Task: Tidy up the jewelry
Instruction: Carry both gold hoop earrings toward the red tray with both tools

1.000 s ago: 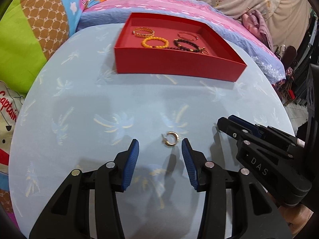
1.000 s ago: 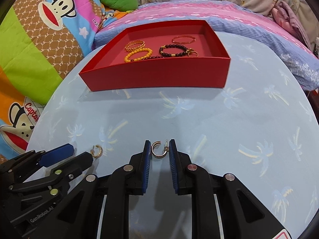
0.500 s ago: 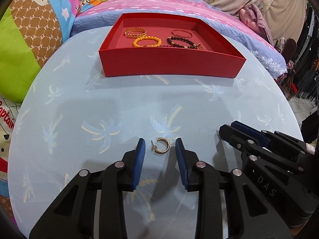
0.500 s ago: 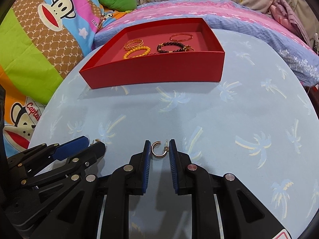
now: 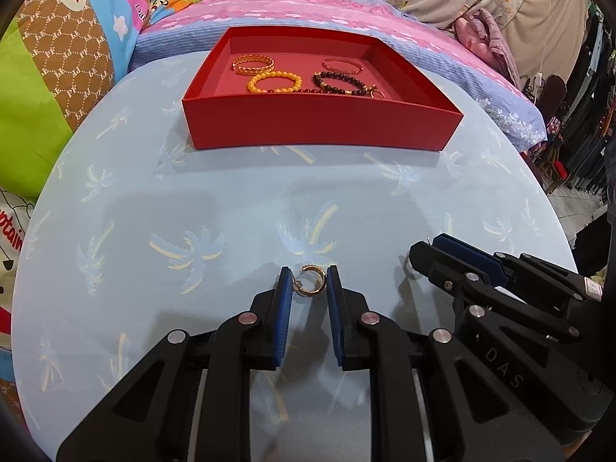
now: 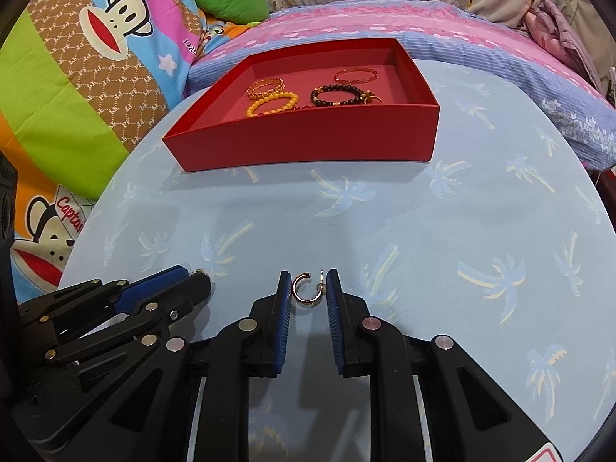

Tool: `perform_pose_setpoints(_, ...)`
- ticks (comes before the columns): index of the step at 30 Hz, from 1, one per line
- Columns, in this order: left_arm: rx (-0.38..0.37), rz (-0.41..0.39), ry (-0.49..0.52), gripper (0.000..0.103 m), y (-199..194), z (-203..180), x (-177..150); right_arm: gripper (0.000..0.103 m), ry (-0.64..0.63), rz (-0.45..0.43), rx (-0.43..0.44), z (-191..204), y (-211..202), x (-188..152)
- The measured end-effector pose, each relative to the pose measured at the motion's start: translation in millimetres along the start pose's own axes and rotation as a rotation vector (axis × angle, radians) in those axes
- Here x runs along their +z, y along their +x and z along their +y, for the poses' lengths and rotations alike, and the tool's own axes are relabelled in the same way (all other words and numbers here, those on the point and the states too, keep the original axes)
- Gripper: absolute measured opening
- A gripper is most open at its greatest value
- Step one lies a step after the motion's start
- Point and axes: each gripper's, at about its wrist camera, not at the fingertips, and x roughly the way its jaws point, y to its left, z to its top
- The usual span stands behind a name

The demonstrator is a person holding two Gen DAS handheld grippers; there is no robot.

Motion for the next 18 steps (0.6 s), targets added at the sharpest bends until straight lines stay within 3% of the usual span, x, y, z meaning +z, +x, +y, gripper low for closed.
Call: perform_pose_setpoints(18, -0.012, -0.069, 0.021, 0.018, -34.8, -8.5, 14.7, 0.018, -0.029, -0.074, 0.009, 8.8, -33.5, 8.3)
